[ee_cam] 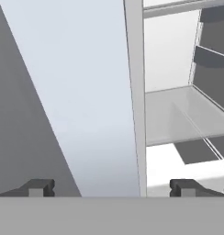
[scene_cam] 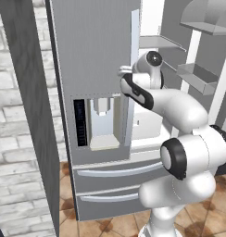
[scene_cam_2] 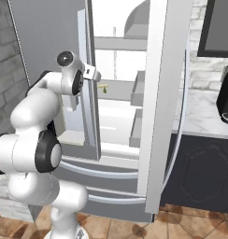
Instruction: Take the lemon wedge from the fridge and place it on the plate with fish on the dining counter.
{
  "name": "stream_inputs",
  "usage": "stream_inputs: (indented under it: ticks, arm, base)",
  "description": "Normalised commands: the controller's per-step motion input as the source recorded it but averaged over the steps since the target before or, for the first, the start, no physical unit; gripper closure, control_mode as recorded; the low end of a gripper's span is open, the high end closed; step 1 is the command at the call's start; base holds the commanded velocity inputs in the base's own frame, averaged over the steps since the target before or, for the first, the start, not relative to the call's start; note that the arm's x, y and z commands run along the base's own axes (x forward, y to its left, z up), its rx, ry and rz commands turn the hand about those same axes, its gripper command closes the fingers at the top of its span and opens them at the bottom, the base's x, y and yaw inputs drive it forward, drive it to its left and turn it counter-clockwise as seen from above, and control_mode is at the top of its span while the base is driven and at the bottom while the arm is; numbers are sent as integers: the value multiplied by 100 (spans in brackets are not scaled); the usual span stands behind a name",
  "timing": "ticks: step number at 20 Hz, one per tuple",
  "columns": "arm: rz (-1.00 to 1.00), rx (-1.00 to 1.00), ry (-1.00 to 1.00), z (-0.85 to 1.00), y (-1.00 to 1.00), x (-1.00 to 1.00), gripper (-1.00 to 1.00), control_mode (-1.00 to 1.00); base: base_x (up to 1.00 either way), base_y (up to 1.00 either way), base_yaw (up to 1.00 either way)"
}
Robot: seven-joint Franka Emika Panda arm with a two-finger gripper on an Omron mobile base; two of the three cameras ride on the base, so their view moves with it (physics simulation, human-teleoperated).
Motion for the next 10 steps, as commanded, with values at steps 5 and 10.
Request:
stream_inputs:
  ticks: [5,10]
  arm:
    - [0,0,0,-30,0,67,-100,-100]
    - [0,0,0,-15,0,37,100,-100]
  base:
    - [0,0,0]
    - [0,0,0]
